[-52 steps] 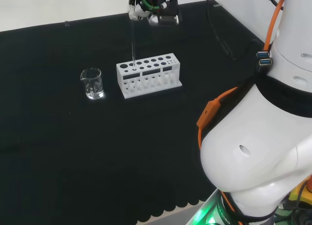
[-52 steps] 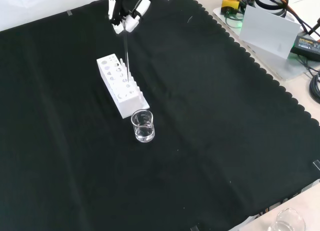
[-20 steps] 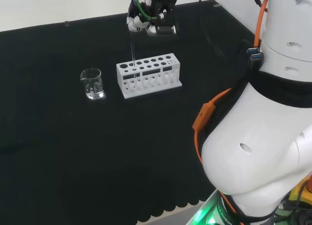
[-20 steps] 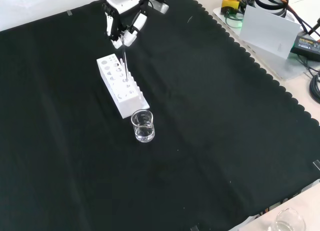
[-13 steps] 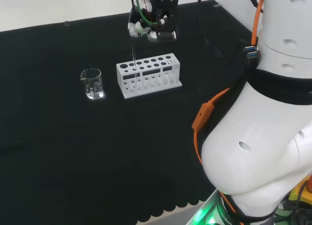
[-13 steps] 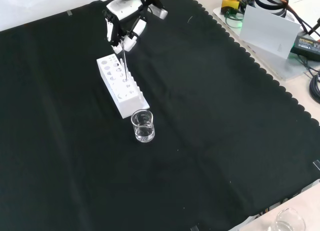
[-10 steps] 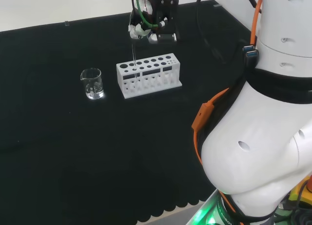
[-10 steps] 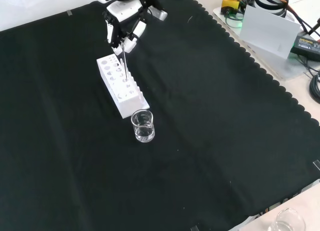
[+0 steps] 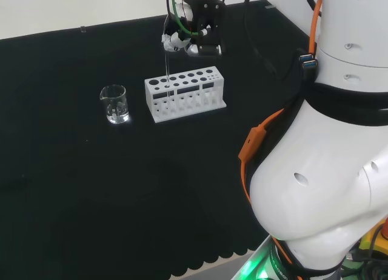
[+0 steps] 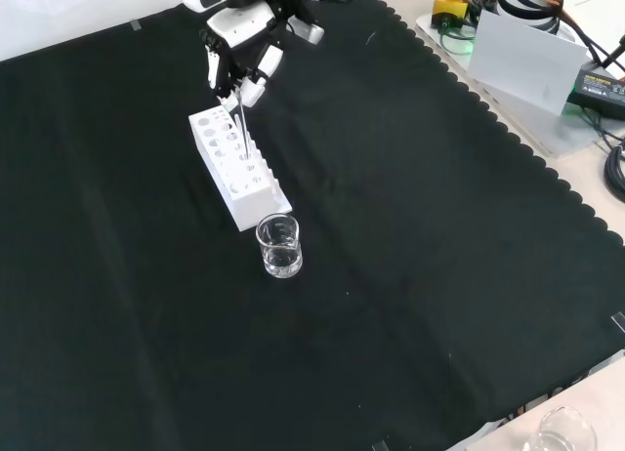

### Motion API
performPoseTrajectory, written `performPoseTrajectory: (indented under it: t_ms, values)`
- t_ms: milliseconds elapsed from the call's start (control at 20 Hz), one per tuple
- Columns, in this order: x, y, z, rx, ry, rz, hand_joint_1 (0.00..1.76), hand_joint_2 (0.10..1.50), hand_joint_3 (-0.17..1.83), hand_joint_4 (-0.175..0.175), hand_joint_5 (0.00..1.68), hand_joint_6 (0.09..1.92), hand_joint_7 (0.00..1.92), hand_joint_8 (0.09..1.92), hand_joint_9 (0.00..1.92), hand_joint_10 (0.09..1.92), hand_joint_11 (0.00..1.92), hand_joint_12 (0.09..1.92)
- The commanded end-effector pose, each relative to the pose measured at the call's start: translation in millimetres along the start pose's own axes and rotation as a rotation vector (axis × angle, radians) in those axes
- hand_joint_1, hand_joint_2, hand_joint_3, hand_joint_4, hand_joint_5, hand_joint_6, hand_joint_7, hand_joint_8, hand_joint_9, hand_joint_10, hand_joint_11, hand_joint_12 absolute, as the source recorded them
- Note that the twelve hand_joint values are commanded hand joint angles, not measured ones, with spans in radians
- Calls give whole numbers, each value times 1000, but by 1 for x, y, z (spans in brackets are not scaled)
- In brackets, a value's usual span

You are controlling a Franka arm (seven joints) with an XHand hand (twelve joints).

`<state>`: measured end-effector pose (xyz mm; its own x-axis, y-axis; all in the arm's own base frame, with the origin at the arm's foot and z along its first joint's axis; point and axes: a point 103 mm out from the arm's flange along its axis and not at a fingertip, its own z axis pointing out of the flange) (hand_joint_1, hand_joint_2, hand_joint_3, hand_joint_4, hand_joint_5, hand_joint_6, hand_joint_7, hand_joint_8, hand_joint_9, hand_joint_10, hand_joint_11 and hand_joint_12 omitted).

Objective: Put the glass rod back on the white test tube rack.

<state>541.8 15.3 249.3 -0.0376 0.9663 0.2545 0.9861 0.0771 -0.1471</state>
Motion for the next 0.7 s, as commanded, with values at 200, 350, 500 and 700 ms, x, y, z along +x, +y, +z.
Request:
performPoseTrajectory:
  t_ms: [200, 350, 500, 700]
  values:
    - [0, -4, -5, 4, 16, -14, 1194, 1139, -175, -152, 1077, 856, 1207, 687, 1650, 499, 1774, 658]
    - [3, -5, -7, 3, 12, -27, 1214, 1031, -175, -173, 844, 922, 1085, 703, 1659, 404, 1829, 622]
    - [4, -6, -7, 5, 14, -32, 1230, 983, -175, -175, 687, 945, 998, 692, 1679, 328, 1881, 602]
    - [7, -6, -6, 11, 13, -34, 1232, 953, -175, -175, 580, 944, 925, 685, 1702, 275, 1898, 591]
